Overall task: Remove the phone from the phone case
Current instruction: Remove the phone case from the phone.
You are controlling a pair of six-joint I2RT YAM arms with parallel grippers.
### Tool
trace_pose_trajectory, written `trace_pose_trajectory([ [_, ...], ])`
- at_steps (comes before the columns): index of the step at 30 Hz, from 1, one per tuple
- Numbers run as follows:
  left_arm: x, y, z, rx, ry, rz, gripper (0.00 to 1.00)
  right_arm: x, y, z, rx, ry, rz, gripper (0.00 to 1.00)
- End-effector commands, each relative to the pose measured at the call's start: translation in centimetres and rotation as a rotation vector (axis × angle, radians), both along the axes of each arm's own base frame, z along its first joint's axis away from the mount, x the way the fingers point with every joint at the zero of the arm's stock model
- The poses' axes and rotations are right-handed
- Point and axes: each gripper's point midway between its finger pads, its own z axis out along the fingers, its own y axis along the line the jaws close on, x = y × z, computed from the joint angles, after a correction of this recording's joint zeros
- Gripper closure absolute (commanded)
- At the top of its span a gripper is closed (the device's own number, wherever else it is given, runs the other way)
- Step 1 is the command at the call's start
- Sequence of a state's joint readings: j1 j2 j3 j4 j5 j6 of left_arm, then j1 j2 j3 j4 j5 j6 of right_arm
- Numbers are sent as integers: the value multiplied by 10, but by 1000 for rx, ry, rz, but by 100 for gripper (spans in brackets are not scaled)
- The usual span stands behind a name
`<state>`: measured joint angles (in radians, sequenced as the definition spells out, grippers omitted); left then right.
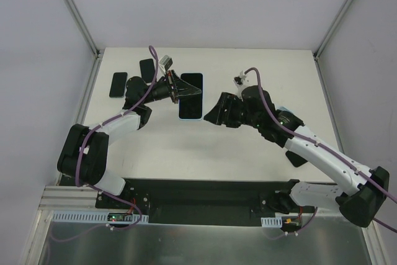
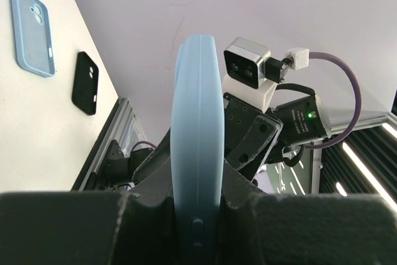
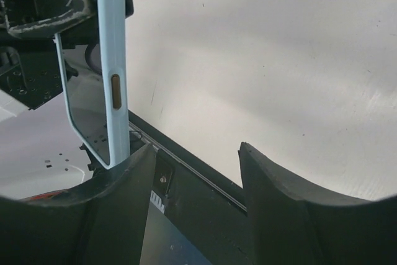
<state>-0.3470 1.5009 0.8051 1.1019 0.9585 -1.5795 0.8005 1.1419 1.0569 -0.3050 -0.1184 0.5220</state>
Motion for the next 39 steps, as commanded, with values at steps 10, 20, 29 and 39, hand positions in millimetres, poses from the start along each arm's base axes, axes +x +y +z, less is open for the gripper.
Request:
trace_pose_trajectory([
  [10,-8,5,36,-52,-141,19,100,-10,5,66,198,-155,42,38],
  [20,-8,9,44,-86,-110,39,100,-23,44,77,418,-55,203,45],
  [29,-8,15,54,-130,-102,51,100,-14,40,61,417,-14,147,61],
  [39,-9,18,61,-138,-116,67,100,-14,46,54,445,27,147,62],
])
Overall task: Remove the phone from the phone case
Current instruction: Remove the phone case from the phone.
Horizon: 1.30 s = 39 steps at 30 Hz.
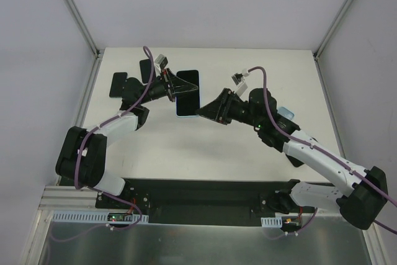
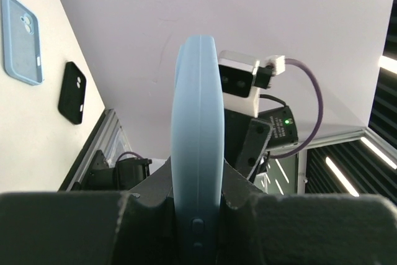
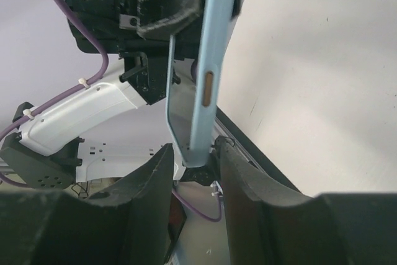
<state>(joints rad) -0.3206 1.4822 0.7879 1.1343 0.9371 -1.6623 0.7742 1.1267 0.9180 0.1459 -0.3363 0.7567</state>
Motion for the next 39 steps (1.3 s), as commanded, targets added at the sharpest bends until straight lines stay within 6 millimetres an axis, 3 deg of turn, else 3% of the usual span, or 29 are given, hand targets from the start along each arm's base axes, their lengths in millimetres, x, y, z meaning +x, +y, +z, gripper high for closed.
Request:
trace_pose_trajectory([
  [1,-14,8,52,-97,-163,40,100,-6,9,4,51,7,45,63],
  [7,-15,10,53,-98,-169,43,100,-3,7,2,55,12,25,72],
  [11,-15,11,52,-98,-163,42,100,-1,8,7,69,2,25,73],
  [14,-14,11,52,-101,-157,44,100,-3,11,16,107,-26,47,87],
  [15,-13,11,51,-101,-151,47,100,-4,12,20,123,-35,56,98],
  [20,-3,11,41,-103,-104,72,100,-24,20,59,232,-198,204,99],
  [24,2,11,37,-142,-52,69,100,-41,13,85,246,-375,261,99],
  [32,-11,12,34,-147,86,76,100,-44,3,80,146,-618,265,99],
  [39,-32,10,40,-167,133,70,100,-40,5,80,121,-688,270,99],
])
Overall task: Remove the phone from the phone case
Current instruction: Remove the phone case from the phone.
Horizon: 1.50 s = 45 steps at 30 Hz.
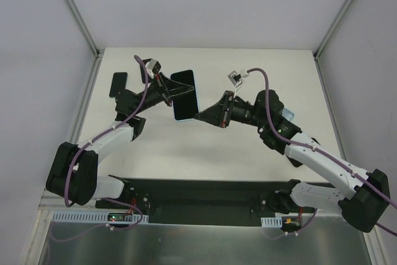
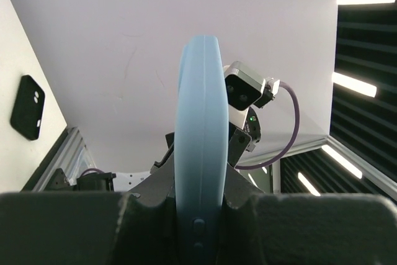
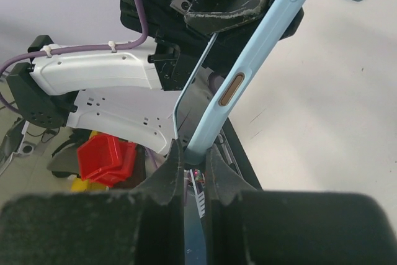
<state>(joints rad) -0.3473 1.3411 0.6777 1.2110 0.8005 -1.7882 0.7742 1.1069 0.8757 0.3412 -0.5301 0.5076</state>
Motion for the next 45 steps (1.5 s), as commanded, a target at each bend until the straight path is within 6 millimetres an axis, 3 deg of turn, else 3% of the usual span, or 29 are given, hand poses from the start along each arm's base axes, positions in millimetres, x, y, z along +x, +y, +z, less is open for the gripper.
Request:
trace_pose_trajectory([
  [1,-12,-1,12,-56,110,-17,100,-14,-1,58,101,-343,70,98],
  [20,-28,-6,19,-39,128,-85,100,-32,5,68,107,-478,221,99],
  [34,-40,-4,37,-45,83,-118,100,-14,15,57,74,-465,235,99],
  [39,-40,-3,40,-30,46,-95,100,14,13,43,14,-308,114,99],
  [41,-38,-3,38,-9,40,-74,100,22,10,44,-12,-233,64,72],
  [42,-34,-2,35,10,9,-50,100,27,7,36,-47,-164,23,63],
  [43,-31,-1,37,16,-4,-33,100,28,3,34,-53,-130,-7,45],
  [45,-26,1,35,39,-46,-3,100,29,-7,34,-34,-63,-83,37],
])
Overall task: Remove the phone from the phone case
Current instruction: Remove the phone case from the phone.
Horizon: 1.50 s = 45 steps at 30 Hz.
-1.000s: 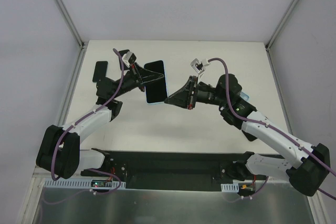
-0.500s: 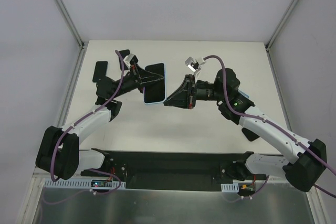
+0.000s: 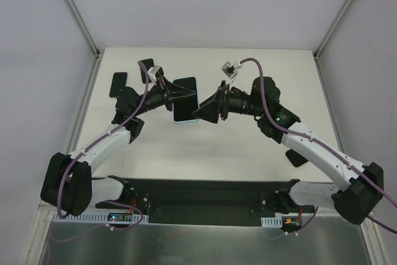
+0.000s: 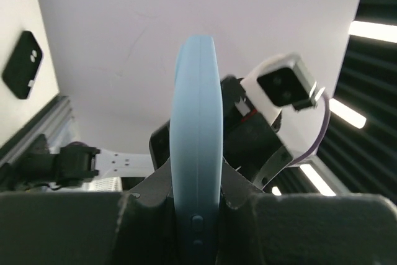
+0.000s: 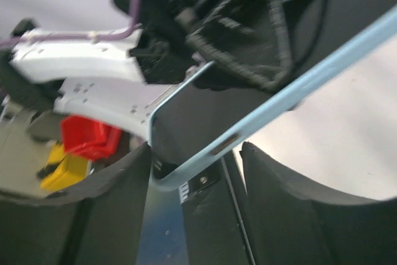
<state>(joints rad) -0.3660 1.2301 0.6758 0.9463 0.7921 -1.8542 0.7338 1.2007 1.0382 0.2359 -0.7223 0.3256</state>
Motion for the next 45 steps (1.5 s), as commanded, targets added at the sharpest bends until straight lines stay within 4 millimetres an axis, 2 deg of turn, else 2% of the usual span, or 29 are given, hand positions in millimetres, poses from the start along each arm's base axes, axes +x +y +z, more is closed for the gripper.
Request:
trace_pose_trajectory([
  [1,-10,4,39,18,-265,36,100,29,-18,17,44,103,-267,34],
  [2,-7,5,38,21,-271,47,100,24,-27,26,77,104,-291,34],
  [3,-5,6,40,14,-298,59,100,31,-34,18,90,132,-361,35],
  [5,1,7,40,-9,-306,82,100,30,-45,27,172,224,-420,39],
  [6,2,8,42,-28,-307,85,100,35,-47,20,211,254,-454,41],
  [8,5,10,47,-64,-335,113,100,33,-47,23,302,362,-448,44],
  [9,7,11,48,-72,-339,126,100,33,-49,35,377,359,-438,45],
  [10,8,12,48,-81,-342,137,100,34,-48,23,388,397,-438,44],
  [12,13,15,50,-97,-343,169,100,32,-47,34,458,417,-403,44],
  [14,15,16,51,-107,-344,181,100,34,-43,31,465,438,-388,45],
  [15,16,16,53,-111,-344,187,100,32,-42,36,491,423,-372,45],
  [20,18,16,57,-112,-349,191,100,30,-37,38,502,419,-349,48],
  [27,22,16,57,-110,-341,203,100,18,-33,55,530,361,-296,50],
  [33,23,17,59,-114,-343,208,100,13,-16,50,498,378,-253,54],
  [42,24,20,61,-113,-342,217,100,14,-10,48,495,383,-241,69],
  [45,24,20,60,-112,-341,220,100,13,-10,51,501,376,-232,78],
])
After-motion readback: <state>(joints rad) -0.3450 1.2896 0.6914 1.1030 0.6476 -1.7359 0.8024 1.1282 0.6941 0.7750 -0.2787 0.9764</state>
